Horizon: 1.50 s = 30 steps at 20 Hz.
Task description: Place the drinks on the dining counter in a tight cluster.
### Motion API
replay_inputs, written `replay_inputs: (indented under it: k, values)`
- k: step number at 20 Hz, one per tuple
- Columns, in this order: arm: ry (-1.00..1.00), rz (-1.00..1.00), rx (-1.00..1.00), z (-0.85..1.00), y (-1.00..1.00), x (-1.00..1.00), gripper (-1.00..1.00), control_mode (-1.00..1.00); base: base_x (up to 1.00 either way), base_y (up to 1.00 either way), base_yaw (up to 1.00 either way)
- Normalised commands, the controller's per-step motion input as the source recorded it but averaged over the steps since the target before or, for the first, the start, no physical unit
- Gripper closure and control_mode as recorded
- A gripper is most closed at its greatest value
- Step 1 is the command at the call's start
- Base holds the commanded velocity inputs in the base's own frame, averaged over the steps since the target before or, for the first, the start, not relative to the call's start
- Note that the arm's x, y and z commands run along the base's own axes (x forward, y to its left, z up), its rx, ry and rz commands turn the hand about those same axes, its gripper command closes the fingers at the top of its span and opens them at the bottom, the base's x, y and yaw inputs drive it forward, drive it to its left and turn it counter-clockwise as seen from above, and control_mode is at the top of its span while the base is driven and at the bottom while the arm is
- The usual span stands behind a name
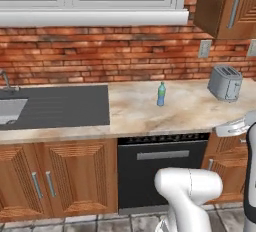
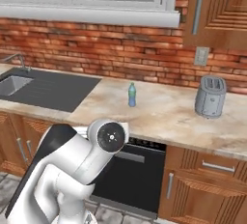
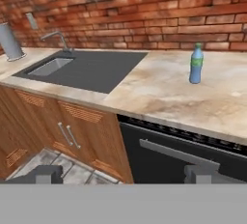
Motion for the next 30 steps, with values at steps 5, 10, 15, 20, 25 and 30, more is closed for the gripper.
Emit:
replay_inputs:
  k: [5,10,15,20,25,30]
  values:
    - [0.0,0.0,0.0,0.0,0.0,0.0,-1.0,1.0,0.68,0.32,-0.21]
    - [0.0,0.0,0.0,0.0,0.0,0.0,-1.0,1.0,0.73,0.06,-0.18]
    - [0.0,0.0,0.0,0.0,0.0,0.0,-1.0,1.0,0.46,0.05,-0.03]
    - [0.0,0.0,0.0,0.0,0.0,0.0,-1.0,1.0,0.43,0.08,0.0]
    - [0.0,0.0,0.0,0.0,0.0,0.0,-1.0,1.0,0.43,0.0,0.0]
    - [0.0,0.0,0.0,0.0,0.0,0.0,-1.0,1.0,0.08,0.0,0.0]
